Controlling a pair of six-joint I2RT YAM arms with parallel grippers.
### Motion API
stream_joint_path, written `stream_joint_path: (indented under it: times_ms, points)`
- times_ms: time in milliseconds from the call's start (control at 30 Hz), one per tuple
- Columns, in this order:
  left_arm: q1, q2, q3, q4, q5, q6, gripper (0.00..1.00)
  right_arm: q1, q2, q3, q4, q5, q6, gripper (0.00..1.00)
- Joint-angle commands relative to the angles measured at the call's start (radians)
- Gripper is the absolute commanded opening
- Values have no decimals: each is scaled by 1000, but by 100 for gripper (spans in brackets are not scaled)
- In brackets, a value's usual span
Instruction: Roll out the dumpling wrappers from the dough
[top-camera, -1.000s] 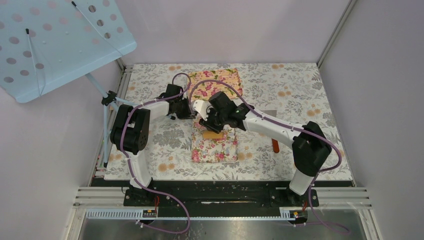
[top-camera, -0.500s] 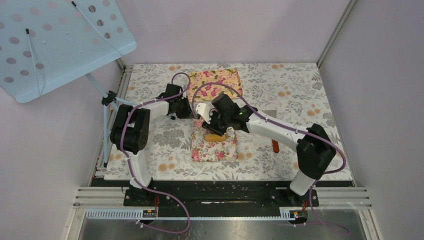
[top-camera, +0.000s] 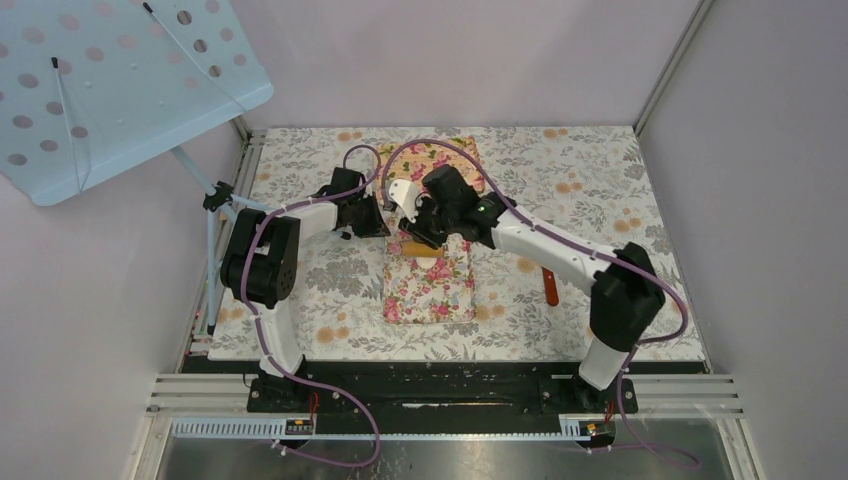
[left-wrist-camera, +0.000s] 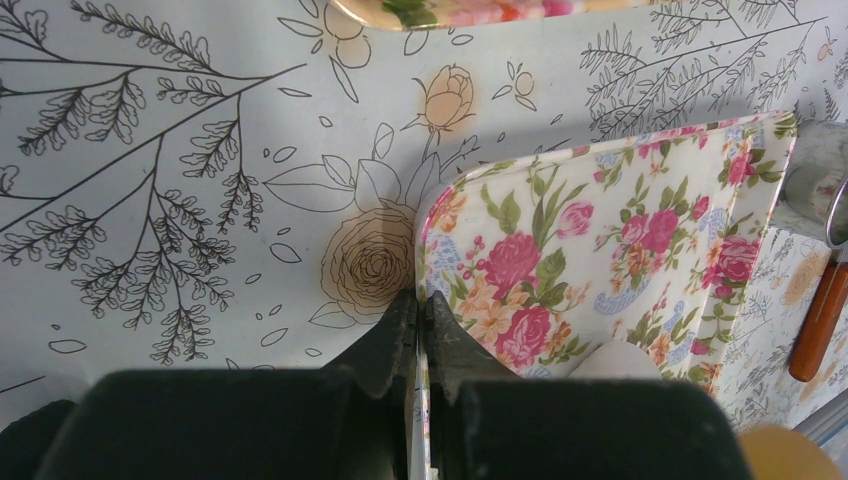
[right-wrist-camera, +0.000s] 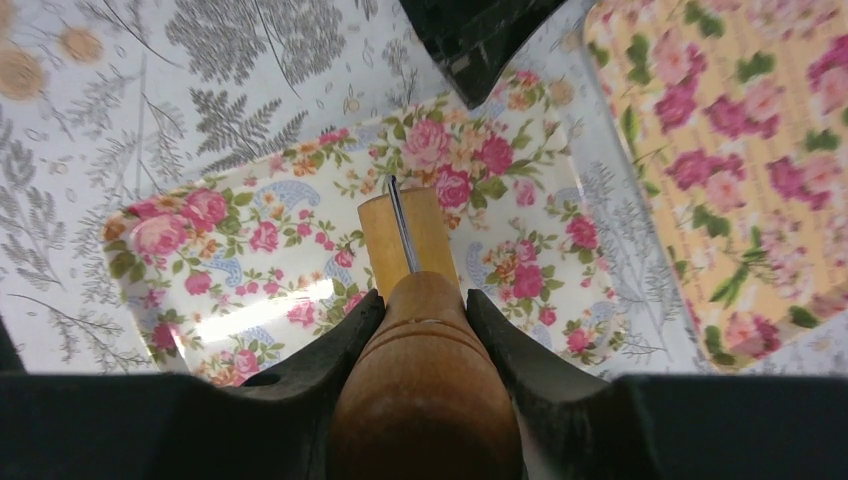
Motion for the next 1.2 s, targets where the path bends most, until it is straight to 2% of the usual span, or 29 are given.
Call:
stream_joint_path:
  times_ms: [0,167,500,1167]
  points:
    - [2,33,-15,-27,-8,33,0,-30,77,13,32,-1,-1,0]
    - [2,34,-14,-27,-6,33,0,-36,84,-57,31,-60,-14,0]
    - [2,34,-14,-29,-6,33,0,-36,144,-137,24,-48,-14,0]
    - [2,34,-13,-30,-1,33,0,-39,170,-154,11,-61,-18,0]
